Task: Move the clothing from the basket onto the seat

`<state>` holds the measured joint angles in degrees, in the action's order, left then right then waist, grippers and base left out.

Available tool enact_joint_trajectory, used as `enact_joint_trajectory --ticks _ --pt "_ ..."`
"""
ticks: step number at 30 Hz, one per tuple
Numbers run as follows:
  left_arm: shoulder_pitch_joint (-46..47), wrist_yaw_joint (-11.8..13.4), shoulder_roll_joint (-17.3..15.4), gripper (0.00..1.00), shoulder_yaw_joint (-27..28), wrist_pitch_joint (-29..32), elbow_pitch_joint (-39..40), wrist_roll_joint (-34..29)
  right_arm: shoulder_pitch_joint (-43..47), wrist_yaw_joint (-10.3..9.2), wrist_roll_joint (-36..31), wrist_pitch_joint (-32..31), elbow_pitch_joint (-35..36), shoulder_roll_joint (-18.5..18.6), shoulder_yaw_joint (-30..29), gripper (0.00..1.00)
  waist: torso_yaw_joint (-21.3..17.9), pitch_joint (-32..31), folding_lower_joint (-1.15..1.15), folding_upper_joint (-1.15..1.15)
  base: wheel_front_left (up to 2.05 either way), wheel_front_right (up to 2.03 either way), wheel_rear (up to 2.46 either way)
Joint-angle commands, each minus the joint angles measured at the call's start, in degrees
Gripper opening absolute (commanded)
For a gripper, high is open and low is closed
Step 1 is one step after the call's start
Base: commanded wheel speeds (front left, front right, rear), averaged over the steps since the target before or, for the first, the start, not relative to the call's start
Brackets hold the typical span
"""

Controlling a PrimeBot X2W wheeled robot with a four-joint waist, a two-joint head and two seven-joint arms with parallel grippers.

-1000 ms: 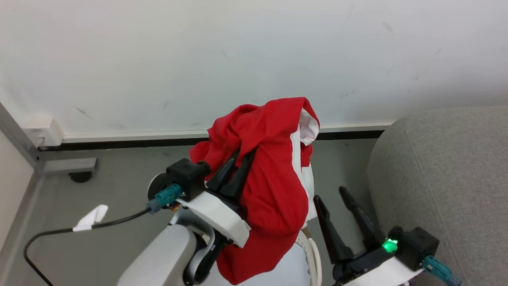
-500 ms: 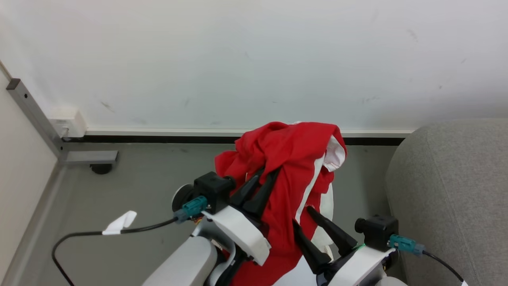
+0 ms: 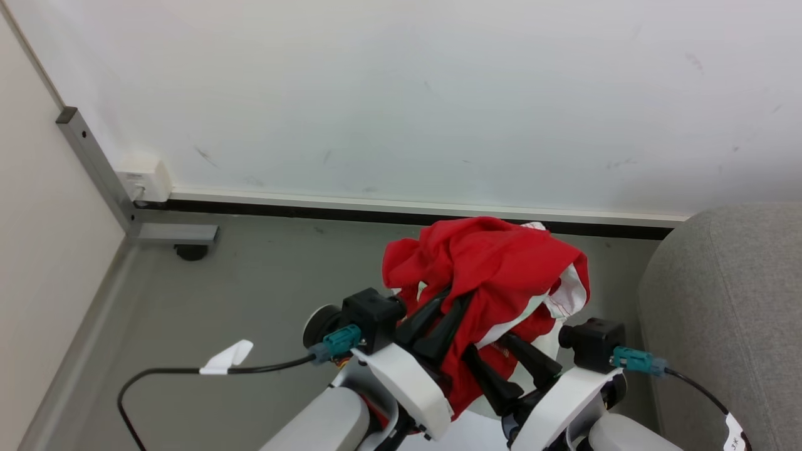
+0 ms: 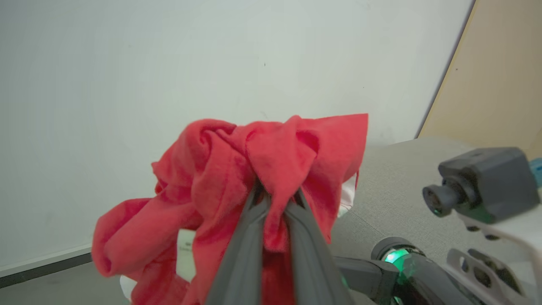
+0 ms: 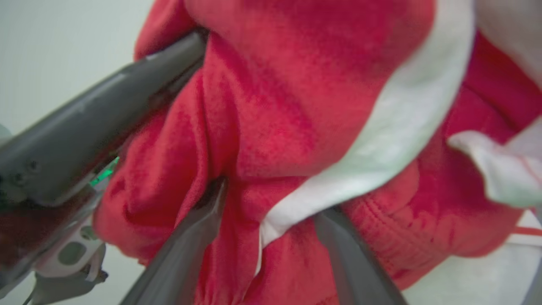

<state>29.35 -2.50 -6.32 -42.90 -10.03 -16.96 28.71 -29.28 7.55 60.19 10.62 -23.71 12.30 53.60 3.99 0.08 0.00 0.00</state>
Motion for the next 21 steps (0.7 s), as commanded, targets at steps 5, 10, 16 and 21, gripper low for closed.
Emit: enact_joint_trajectory --ticks 5,10,16,21 --pt "-0.2 -0.4 0.4 0.0 -0.5 -0.8 -0.3 0.7 -3.5 -0.12 0.8 3.0 -2.0 1.5 3.3 1.0 1.0 0.0 0.0 0.0 0.0 0.0 0.0" --pt "-0.2 -0.4 0.4 0.0 -0.7 -0.9 -0.7 0.8 -5.2 -0.12 1.2 4.3 -2.6 2.2 5.5 0.0 1.7 0.0 0.0 0.0 0.0 0.0 0.0" --pt "-0.2 -0.1 -0.1 0.0 -0.5 -1.1 -0.9 1.2 -5.0 -0.12 -0.9 4.6 -1.5 2.4 4.0 0.0 1.9 0.1 0.0 0.0 0.0 0.0 0.0" --pt "-0.3 0.2 -0.3 0.0 -0.4 -1.2 -0.9 1.3 -3.4 -0.12 -2.4 4.6 -0.7 2.4 2.9 0.0 1.7 0.2 0.0 0.0 0.0 0.0 0.0"
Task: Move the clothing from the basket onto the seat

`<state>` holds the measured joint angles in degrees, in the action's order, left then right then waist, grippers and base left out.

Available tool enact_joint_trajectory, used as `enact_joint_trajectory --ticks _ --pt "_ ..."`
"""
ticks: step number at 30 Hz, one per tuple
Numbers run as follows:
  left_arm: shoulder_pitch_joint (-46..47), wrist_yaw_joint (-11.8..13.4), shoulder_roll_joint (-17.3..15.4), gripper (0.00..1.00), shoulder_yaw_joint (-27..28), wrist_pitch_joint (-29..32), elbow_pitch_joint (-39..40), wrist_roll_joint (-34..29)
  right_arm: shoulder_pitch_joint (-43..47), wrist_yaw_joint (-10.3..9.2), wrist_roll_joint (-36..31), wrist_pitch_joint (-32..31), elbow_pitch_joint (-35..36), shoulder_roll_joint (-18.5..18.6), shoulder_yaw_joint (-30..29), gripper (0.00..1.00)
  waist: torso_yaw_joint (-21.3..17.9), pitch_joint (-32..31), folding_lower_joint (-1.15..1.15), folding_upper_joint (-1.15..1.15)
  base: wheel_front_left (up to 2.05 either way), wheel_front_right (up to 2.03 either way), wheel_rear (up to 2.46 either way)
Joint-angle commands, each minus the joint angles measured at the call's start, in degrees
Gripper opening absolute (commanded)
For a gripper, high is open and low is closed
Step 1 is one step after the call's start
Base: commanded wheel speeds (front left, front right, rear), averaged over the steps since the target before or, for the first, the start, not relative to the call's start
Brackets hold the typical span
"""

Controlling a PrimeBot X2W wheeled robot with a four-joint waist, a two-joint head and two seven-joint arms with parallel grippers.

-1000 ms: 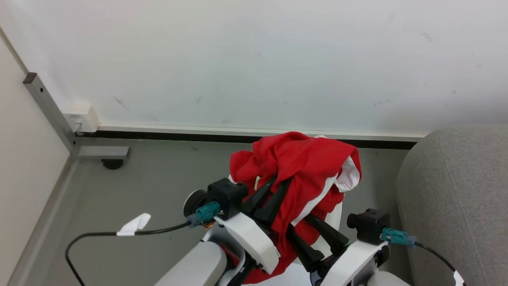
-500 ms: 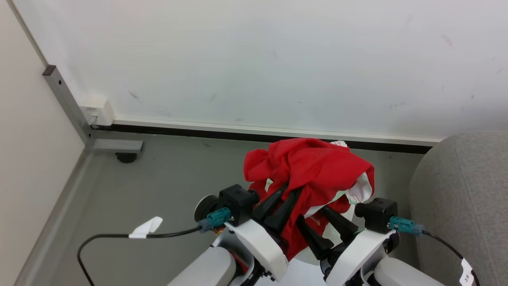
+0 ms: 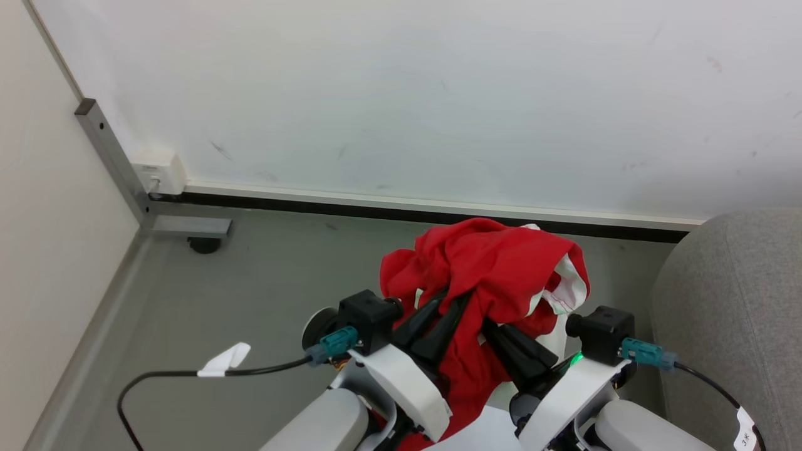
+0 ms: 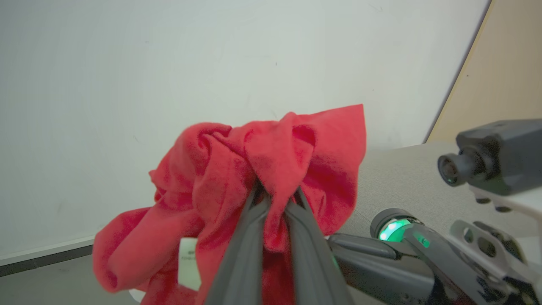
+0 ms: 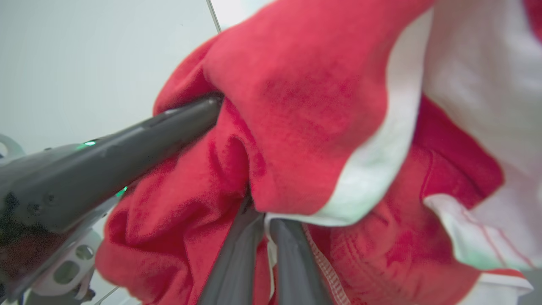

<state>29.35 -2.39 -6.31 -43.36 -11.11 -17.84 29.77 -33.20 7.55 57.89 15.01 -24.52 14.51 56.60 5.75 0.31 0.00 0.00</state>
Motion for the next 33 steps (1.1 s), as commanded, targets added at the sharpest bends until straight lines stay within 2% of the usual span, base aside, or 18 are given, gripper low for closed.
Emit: enact_joint_trajectory --ticks 1,13,14,15,16,17,27,33 --pt "-0.1 0.2 -0.4 0.0 0.2 -0.1 -0.2 0.4 0.9 -0.12 -0.5 0.2 0.3 0.2 -0.6 0.0 -0.2 0.1 0.0 0.0 0.0 0.0 0.0" --pt "0.4 0.5 -0.9 0.0 0.2 -0.4 -1.0 0.9 2.7 -0.12 -3.0 0.2 0.0 -0.6 -2.9 0.0 -1.1 0.6 0.0 0.0 0.0 0.0 0.0" --pt "0.4 0.6 -0.9 0.11 0.2 -0.4 -1.2 1.0 2.7 -0.12 -3.3 0.2 0.0 -0.7 -3.0 0.0 -1.2 0.7 0.0 0.0 0.0 0.0 0.0" --pt "0.5 0.7 -0.9 0.41 0.2 -0.3 -1.3 1.0 2.6 -0.12 -3.5 0.2 0.0 -0.7 -3.1 0.0 -1.2 0.8 0.0 0.0 0.0 0.0 0.0" --pt "0.5 0.6 -0.8 0.88 0.1 0.0 -1.6 1.1 2.6 -0.12 -3.7 0.2 0.0 -0.7 -3.4 0.0 -1.3 0.9 0.0 0.0 0.0 0.0 0.0" --pt "0.5 0.6 -0.8 1.0 0.0 0.1 -1.7 1.2 2.7 -0.12 -3.8 0.2 0.1 -0.6 -3.7 0.0 -1.3 0.9 0.0 0.0 0.0 0.0 0.0" --pt "0.0 1.0 -1.1 1.0 0.1 -1.0 -2.0 1.5 3.7 -0.12 -5.9 0.2 0.1 0.9 -7.3 0.0 -2.4 1.0 0.0 0.0 0.0 0.0 0.0" --pt "-1.1 1.4 -1.8 1.0 0.5 -1.9 -0.7 1.6 4.2 -0.12 -9.0 0.2 1.3 2.7 -10.8 0.0 -4.9 1.0 0.0 0.0 0.0 0.0 0.0"
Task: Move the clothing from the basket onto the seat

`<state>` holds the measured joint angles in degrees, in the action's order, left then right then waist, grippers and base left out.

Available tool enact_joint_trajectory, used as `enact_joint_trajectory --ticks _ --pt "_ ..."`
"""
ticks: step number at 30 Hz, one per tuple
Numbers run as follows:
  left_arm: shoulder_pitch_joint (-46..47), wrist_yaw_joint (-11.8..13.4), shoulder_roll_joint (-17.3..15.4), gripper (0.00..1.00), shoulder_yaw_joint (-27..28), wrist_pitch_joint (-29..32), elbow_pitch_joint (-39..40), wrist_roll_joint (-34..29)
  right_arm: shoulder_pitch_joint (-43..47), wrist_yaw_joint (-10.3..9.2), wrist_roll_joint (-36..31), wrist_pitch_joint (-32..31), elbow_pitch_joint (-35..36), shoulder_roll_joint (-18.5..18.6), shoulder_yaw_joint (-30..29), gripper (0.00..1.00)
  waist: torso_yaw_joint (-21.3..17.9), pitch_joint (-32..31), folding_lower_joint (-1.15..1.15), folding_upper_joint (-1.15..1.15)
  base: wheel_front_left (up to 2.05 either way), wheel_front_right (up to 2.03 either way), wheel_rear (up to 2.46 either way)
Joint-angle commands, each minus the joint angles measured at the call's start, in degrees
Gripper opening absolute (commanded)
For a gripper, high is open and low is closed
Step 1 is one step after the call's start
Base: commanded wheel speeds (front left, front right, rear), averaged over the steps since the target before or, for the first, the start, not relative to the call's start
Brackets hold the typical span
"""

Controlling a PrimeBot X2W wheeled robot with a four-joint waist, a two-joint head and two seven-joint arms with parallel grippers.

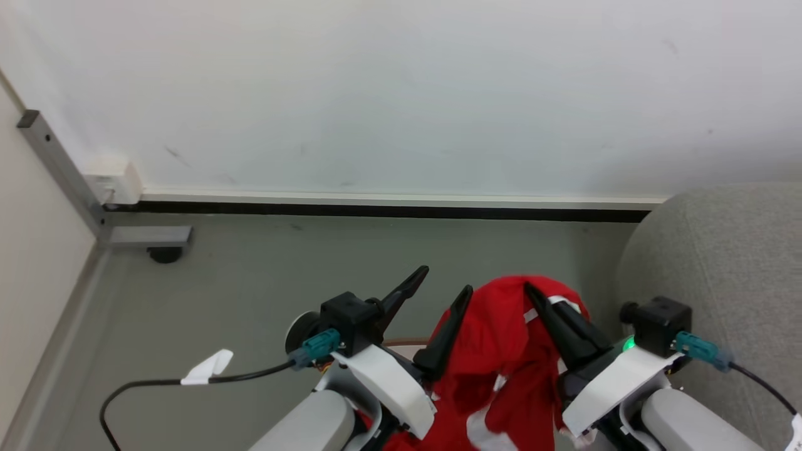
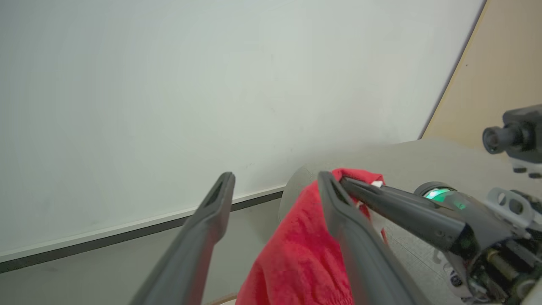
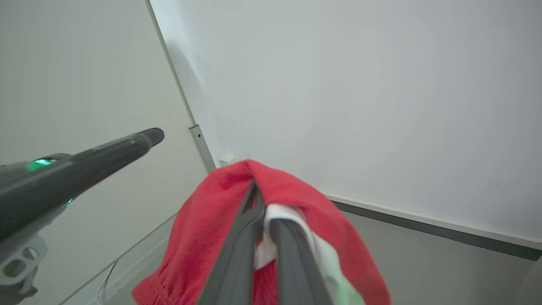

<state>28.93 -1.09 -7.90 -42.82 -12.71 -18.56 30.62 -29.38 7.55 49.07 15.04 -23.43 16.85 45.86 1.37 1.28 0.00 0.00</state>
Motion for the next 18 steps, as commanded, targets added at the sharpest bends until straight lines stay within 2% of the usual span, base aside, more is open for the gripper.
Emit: enact_joint_trajectory --ticks 1,9,18 --pt "-0.8 0.1 -0.3 1.0 0.0 -0.4 0.3 0.8 0.5 -0.12 -0.9 0.2 0.5 0.8 -0.9 0.0 -1.1 0.0 0.0 0.0 0.0 0.0 0.0" --pt "-1.3 0.4 -1.2 1.0 0.0 -0.7 1.6 0.8 1.7 -0.12 -5.8 0.2 4.4 3.4 -7.1 0.0 -6.8 0.7 0.0 0.0 0.0 0.0 0.0" --pt "-0.9 0.9 -1.7 1.0 0.4 -1.5 3.5 -0.4 2.4 -0.12 -13.1 0.2 9.7 5.3 -14.6 0.0 -15.2 2.4 0.0 0.0 0.0 0.0 0.0"
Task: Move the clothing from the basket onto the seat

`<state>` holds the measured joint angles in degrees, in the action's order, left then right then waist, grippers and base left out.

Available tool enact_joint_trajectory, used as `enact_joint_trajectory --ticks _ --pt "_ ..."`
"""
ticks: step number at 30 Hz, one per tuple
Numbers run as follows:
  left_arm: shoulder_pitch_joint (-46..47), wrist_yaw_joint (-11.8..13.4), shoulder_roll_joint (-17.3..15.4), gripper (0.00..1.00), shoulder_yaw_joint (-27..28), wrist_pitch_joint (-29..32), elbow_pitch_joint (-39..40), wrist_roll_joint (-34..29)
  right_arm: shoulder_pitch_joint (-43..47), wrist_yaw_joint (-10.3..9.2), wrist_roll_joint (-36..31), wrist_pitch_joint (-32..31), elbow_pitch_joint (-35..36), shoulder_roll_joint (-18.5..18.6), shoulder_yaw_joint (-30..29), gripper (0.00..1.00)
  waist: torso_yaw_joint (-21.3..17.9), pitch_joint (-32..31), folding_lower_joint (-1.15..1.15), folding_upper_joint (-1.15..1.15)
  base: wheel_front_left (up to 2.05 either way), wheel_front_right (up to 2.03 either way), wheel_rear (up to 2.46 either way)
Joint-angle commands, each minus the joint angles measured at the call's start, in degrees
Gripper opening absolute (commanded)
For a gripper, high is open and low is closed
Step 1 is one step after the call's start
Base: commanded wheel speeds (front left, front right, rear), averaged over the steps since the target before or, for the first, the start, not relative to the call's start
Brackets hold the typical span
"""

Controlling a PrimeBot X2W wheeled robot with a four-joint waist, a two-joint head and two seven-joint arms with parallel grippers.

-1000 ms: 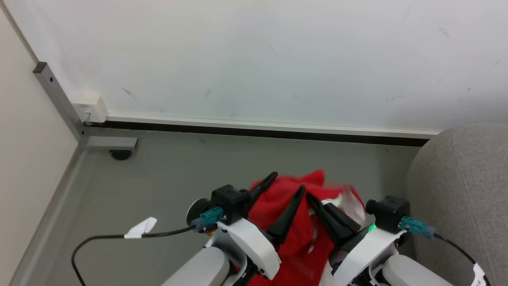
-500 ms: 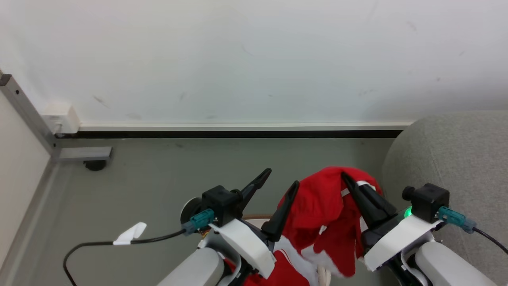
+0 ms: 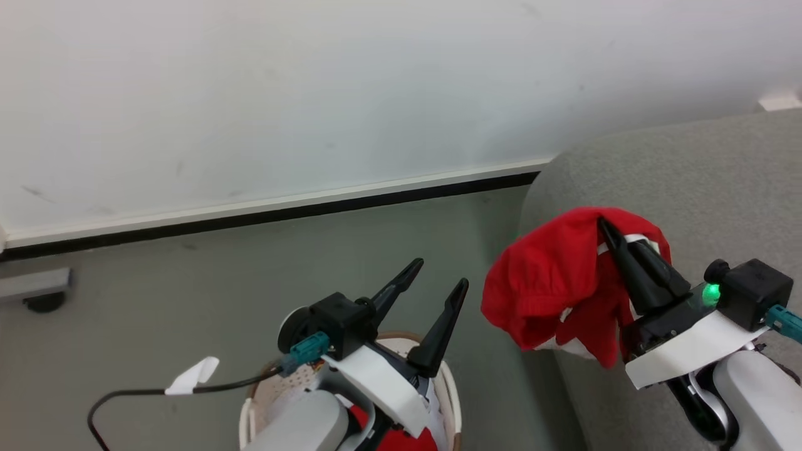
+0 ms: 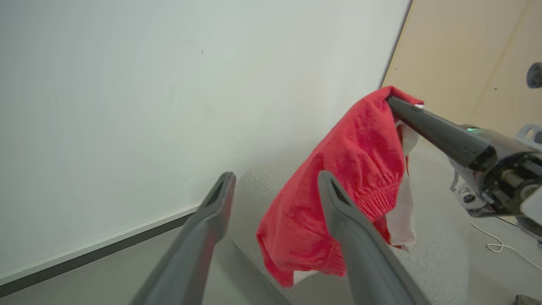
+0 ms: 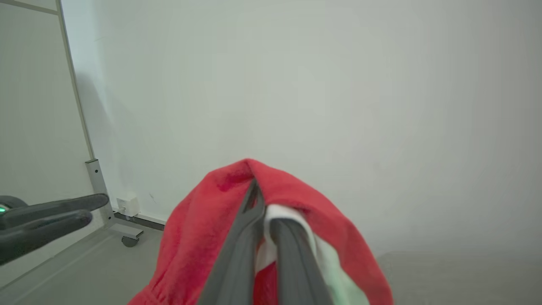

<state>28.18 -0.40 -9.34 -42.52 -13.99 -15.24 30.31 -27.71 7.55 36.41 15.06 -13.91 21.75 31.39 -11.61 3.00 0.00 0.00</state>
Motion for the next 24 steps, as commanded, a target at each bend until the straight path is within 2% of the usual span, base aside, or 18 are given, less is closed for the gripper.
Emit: enact_joint_trajectory --ticks 1,14,24 --pt "-0.1 0.3 -0.4 1.0 0.1 -0.2 0.3 -0.2 0.9 -0.12 -0.8 0.2 0.8 0.6 -0.8 0.0 -3.2 0.8 0.0 0.0 0.0 0.0 0.0" --pt "0.2 0.1 -1.2 1.0 -0.9 0.7 1.4 -0.2 6.2 -0.12 -5.6 -0.2 6.0 0.5 -7.9 0.0 -14.7 1.1 0.0 0.0 0.0 0.0 0.0" --pt "0.3 0.2 -1.3 1.0 -1.9 1.2 1.6 -0.1 9.2 -0.12 -6.9 -1.3 8.3 -0.9 -9.8 0.0 -17.8 1.9 0.0 0.0 0.0 0.0 0.0"
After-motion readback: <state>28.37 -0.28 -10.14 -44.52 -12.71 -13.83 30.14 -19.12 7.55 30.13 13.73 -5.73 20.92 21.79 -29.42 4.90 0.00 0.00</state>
